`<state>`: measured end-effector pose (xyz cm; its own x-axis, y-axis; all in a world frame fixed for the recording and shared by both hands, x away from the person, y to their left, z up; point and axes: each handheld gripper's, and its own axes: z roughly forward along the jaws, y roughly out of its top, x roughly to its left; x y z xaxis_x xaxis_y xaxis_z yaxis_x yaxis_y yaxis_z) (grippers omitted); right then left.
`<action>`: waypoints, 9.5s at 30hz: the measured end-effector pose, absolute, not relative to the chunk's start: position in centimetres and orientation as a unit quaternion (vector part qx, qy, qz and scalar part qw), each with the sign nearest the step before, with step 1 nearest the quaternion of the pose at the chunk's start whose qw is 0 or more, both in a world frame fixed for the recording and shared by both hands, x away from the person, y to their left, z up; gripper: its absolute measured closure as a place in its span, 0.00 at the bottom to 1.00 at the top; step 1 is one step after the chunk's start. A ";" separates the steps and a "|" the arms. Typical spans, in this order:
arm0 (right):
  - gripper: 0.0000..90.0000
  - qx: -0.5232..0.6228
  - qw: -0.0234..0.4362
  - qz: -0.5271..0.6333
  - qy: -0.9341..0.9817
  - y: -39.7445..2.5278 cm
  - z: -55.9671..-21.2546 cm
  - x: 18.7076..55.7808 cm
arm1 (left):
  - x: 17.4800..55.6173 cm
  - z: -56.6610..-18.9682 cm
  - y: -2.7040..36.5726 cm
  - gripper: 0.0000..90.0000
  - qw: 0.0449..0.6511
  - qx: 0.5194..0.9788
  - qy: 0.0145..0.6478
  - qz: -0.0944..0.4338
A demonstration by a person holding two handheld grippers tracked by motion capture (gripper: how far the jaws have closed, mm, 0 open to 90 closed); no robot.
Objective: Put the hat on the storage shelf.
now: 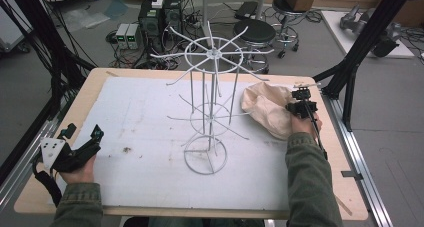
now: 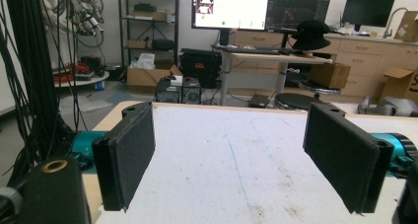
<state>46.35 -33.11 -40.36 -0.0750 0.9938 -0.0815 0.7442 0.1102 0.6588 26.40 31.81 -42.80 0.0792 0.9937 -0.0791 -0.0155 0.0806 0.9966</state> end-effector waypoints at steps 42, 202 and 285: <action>0.89 0.567 0.341 0.435 0.611 -32.7 -30.8 38.1 | 26.5 -42.9 31.6 0.22 0.550 0.496 0.494 0.456; 0.59 0.317 0.312 0.632 0.634 -28.7 -27.3 23.8 | 26.8 -43.2 31.4 0.22 0.559 0.496 0.499 0.438; 0.13 0.533 0.433 0.494 0.533 -29.7 -36.9 24.6 | 26.6 -43.0 31.6 0.22 0.562 0.487 0.500 0.442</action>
<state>24.65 -29.70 -36.92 -0.0558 0.9963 0.0647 0.1414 -0.0563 0.9883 26.58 31.64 -43.04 0.1078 0.9854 -0.1315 -0.0097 0.1333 0.9910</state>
